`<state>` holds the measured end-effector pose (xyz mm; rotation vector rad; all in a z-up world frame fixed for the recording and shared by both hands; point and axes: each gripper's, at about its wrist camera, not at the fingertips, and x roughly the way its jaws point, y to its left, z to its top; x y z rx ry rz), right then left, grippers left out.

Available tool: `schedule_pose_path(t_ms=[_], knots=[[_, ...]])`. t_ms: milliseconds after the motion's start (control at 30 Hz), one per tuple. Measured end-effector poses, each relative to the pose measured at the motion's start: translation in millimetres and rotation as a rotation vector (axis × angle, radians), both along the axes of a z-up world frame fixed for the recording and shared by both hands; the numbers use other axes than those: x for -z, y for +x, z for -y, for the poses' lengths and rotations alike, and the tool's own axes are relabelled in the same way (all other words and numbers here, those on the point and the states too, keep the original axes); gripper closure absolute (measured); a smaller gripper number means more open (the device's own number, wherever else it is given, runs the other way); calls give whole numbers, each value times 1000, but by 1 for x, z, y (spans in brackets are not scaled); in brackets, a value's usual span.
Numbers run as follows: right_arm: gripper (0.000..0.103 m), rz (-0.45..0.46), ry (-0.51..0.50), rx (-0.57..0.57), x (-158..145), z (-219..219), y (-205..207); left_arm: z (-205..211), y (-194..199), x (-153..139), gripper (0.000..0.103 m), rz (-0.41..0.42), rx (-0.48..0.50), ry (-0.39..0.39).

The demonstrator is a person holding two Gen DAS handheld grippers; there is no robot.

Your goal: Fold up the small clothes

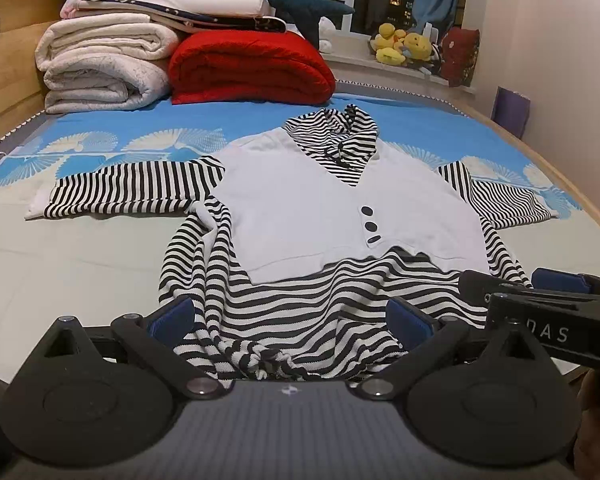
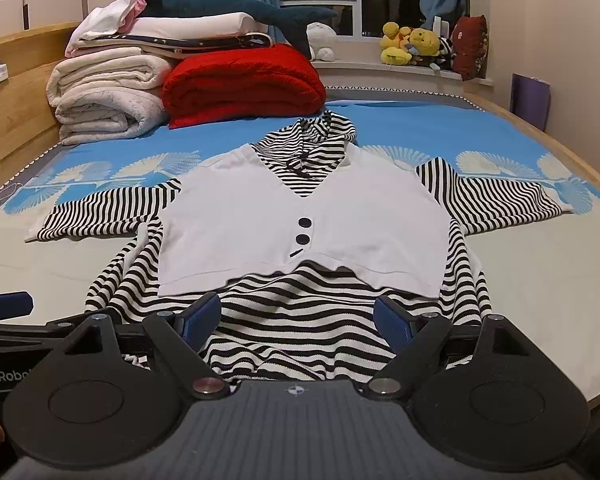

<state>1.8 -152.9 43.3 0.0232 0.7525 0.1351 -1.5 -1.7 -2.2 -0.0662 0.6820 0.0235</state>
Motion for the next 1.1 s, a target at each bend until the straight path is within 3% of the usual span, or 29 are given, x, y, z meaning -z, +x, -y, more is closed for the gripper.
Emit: schedule_pose_path(t_ms=[1100], knots=[[18,5,0,3,0,0,0,0,3,1,1,-3,-1,-1]])
